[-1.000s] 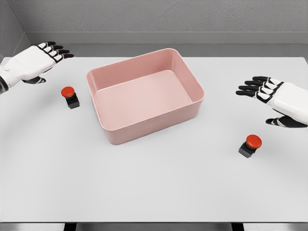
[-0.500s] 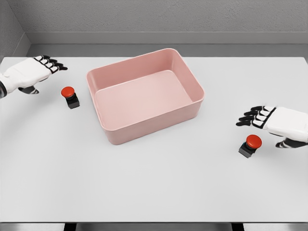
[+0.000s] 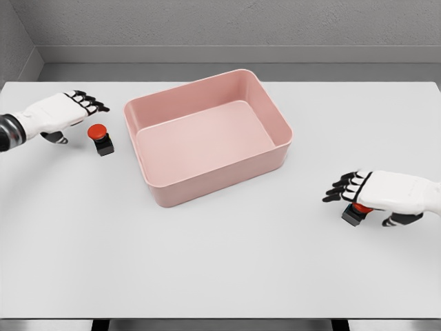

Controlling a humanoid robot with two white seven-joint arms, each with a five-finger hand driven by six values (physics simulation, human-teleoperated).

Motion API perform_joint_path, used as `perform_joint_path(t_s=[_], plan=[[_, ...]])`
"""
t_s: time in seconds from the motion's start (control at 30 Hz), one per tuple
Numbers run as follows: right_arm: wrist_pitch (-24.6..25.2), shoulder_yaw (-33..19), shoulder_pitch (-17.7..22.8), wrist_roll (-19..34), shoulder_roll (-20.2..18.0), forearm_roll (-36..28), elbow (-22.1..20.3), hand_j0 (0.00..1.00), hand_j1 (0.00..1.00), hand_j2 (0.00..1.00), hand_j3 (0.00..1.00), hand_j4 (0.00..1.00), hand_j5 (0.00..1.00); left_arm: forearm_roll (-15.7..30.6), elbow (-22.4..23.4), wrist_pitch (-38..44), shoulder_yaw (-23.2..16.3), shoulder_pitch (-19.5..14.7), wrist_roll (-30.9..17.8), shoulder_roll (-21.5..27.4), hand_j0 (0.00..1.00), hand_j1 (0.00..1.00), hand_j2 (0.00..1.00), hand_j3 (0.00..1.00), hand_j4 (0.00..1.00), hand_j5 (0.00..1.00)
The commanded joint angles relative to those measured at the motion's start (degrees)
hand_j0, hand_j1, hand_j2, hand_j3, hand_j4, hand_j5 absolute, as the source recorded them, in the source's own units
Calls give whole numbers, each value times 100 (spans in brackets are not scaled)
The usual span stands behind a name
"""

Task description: Put the industrial switch in the basket with both arms

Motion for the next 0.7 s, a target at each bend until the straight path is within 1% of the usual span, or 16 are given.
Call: perform_joint_path(t_s=[0.0, 0.07, 0.17, 0.27, 0.33, 0.47, 0.53, 0.6, 0.67], plan=[[14, 64, 0, 41, 1, -35, 24, 100, 100, 100, 100, 100, 100, 46, -45, 4, 12, 0, -35, -14, 100, 100, 100, 100, 100, 100], [14, 55, -18, 41, -25, -35, 6, 100, 100, 100, 100, 100, 100, 46, -186, 4, 12, 35, -35, -102, 100, 100, 100, 100, 100, 100], [14, 20, -26, 41, -43, -35, 41, 100, 100, 100, 100, 100, 100, 46, -230, 4, 3, 35, -35, -102, 100, 100, 100, 100, 100, 100], [14, 11, -88, 41, -34, -34, 243, 100, 100, 100, 100, 100, 100, 63, -239, 4, 12, 35, -35, -111, 100, 100, 100, 100, 100, 100], [14, 11, -88, 41, -34, -34, 252, 100, 100, 100, 100, 100, 100, 63, -362, 4, 3, 44, -35, -119, 100, 100, 100, 100, 100, 100], [14, 20, -88, 41, -25, -26, 217, 100, 100, 100, 100, 100, 100, 63, -379, 4, 12, 53, -43, -111, 100, 100, 100, 100, 100, 100], [14, 55, -88, 41, -7, -17, 199, 100, 100, 100, 100, 100, 100, 54, -388, 4, 3, 44, -43, -111, 95, 95, 95, 95, 95, 95], [14, 55, -88, 41, 1, -17, 208, 100, 100, 100, 100, 100, 100, 54, -432, 4, 21, 26, -237, -93, 91, 91, 91, 91, 91, 91], [14, 64, -88, 41, 1, -17, 208, 89, 89, 89, 89, 89, 89, 54, -441, 4, 12, 35, -246, -84, 85, 85, 85, 85, 85, 85]])
